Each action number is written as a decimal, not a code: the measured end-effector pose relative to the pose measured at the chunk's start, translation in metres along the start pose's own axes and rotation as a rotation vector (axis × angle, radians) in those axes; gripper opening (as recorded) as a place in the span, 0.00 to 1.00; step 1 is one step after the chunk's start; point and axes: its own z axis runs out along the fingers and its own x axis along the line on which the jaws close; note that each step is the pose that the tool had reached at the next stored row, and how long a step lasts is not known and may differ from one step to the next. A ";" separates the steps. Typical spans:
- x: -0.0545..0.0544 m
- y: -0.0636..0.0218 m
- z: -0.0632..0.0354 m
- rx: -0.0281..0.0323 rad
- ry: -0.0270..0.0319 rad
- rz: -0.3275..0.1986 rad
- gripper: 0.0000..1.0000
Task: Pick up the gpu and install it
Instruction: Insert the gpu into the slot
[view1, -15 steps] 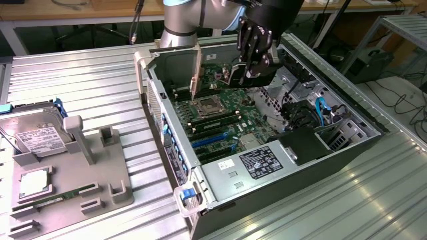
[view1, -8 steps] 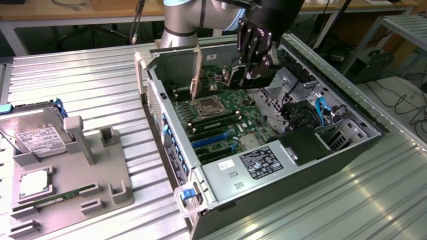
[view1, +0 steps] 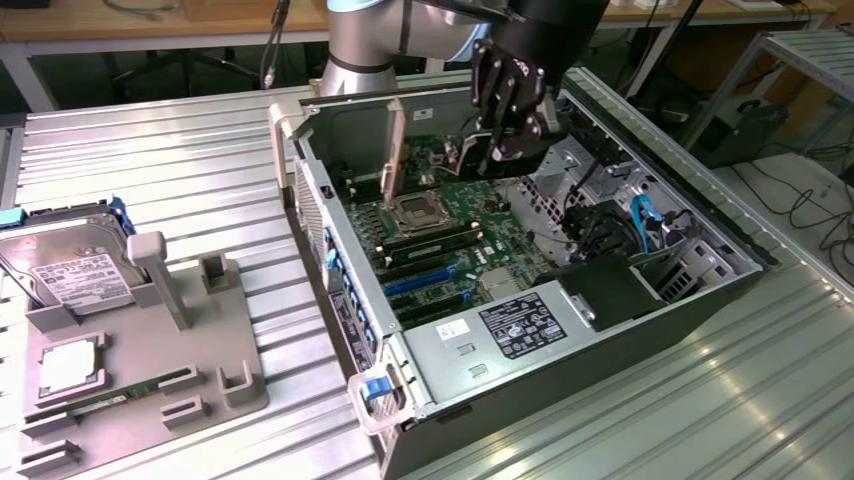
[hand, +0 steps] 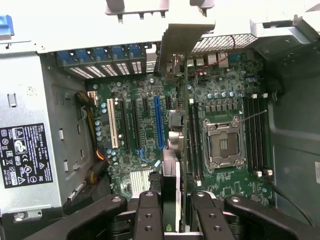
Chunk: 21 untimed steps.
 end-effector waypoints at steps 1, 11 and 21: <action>0.000 0.0000 0.0001 -0.0004 0.0002 -0.008 0.27; 0.000 0.0000 0.0030 -0.0059 0.0025 -0.108 0.27; -0.001 -0.0003 0.0176 -0.0133 0.0061 -0.242 0.27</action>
